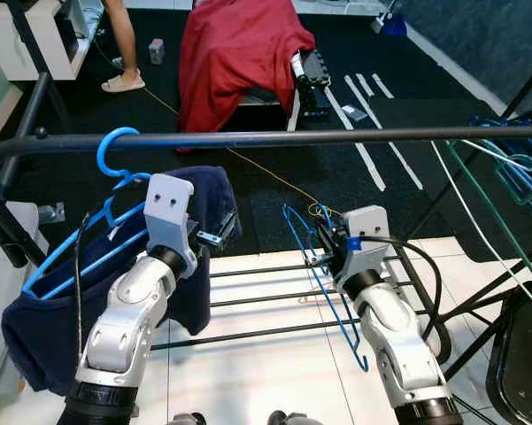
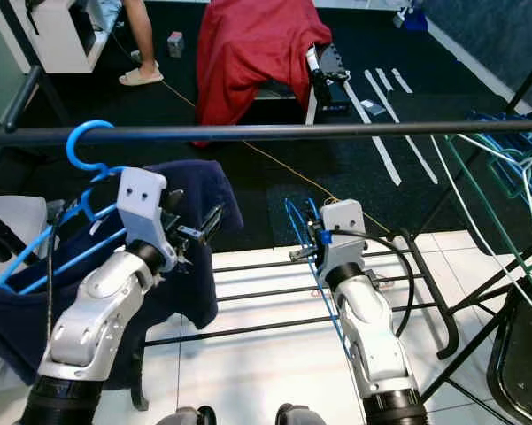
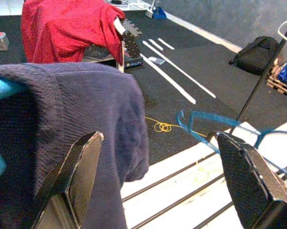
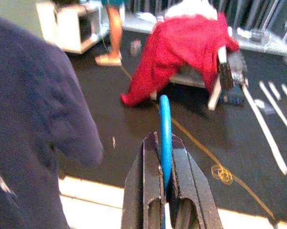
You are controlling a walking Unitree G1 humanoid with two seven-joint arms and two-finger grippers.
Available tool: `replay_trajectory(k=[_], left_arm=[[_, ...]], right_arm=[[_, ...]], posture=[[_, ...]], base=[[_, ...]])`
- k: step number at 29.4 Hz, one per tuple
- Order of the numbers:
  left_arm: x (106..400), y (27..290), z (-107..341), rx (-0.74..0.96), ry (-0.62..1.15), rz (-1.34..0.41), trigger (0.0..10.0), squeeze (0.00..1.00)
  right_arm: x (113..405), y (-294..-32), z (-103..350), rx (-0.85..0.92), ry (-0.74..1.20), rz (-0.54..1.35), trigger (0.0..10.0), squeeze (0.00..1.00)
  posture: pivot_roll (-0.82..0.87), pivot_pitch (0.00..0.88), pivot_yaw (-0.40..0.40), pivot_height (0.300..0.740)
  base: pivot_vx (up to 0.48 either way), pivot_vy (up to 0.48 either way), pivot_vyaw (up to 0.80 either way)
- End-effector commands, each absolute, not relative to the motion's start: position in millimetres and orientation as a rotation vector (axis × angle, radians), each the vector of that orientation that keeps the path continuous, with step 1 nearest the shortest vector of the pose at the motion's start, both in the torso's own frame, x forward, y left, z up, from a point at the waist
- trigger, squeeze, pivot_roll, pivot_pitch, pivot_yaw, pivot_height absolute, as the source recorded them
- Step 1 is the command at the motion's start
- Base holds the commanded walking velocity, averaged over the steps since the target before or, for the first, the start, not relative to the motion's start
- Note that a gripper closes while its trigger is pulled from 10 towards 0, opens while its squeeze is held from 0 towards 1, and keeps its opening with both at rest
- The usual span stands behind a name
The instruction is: Hang hanger
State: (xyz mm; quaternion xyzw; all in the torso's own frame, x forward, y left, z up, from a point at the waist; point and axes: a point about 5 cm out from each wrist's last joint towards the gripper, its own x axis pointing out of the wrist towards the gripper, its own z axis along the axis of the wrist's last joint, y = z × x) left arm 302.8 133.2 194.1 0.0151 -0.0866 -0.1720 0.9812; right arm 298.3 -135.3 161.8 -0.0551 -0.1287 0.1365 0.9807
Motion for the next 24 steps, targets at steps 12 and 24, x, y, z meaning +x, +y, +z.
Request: replay_trajectory(k=[12,24], left_arm=[[300,141,186,0.072,-0.119,-0.340,10.0,0.00],[299,137,191,0.078,-0.140,-0.377,10.0,0.00]], right_arm=[[268,-126,217,-0.151,-0.679,0.298,10.0,0.00],[274,-132,232,-0.167,-0.728,0.250,10.0,0.00]], posture=[[-0.05,0.211,-0.063,0.740],[-0.04,0.212,-0.053,0.740]], base=[[0.000,0.000,0.00],[0.000,0.000,0.00]])
